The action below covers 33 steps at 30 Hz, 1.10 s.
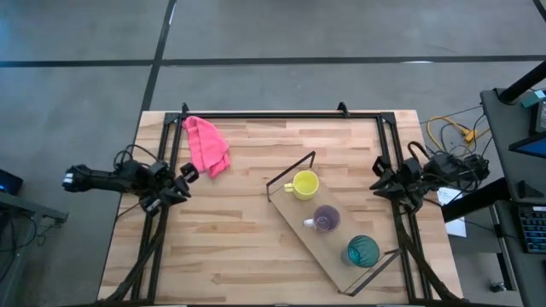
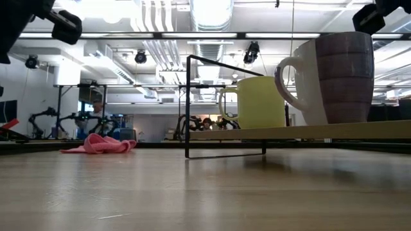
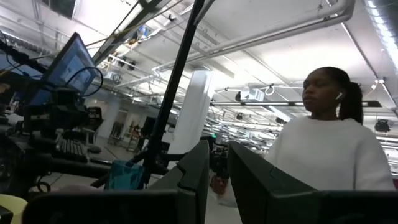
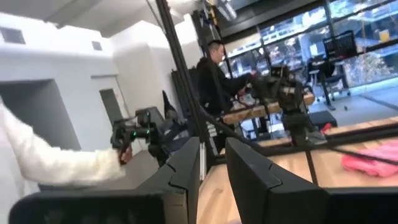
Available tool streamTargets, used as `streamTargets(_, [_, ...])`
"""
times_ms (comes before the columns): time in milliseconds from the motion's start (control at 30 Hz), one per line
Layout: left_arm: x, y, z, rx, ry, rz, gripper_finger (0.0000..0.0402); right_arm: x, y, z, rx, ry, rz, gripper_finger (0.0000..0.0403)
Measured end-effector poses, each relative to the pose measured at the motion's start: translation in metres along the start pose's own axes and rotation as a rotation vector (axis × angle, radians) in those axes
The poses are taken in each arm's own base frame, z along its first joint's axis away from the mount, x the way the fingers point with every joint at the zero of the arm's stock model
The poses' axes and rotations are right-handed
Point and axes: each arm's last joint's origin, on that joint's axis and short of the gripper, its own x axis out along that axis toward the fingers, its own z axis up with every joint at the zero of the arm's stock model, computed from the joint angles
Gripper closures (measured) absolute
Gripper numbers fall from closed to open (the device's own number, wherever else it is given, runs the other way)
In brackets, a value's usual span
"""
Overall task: Stack small to large cups/mugs on shelf
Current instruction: Return to Home Position
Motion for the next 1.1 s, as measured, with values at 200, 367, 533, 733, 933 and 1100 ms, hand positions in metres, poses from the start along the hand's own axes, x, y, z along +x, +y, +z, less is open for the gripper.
streamTargets(200, [-0.004, 0.000, -0.003, -0.012, 0.029, 0.016, 0.0354, 0.002, -0.003, -0.009, -0.002, 0.029, -0.003, 0.0325])
streamTargets(367, [-0.007, 0.000, -0.005, -0.023, 0.054, 0.030, 0.0354, 0.004, -0.006, -0.019, 0.003, 0.020, -0.001, 0.0321])
streamTargets(533, [-0.006, -0.001, -0.003, -0.017, 0.044, 0.022, 0.0354, 0.006, -0.009, -0.028, 0.021, 0.006, 0.004, 0.0326])
streamTargets(733, [-0.007, -0.003, -0.005, -0.022, 0.088, -0.053, 0.0354, 0.007, -0.012, -0.038, 0.032, 0.002, 0.005, 0.0329])
streamTargets(933, [-0.007, -0.006, -0.006, -0.025, 0.143, -0.153, 0.0354, 0.008, -0.017, -0.053, 0.030, -0.029, 0.016, 0.0322])
streamTargets(1100, [-0.007, -0.006, -0.007, -0.021, 0.144, -0.152, 0.0354, 0.008, -0.018, -0.056, 0.047, -0.030, 0.012, 0.0323])
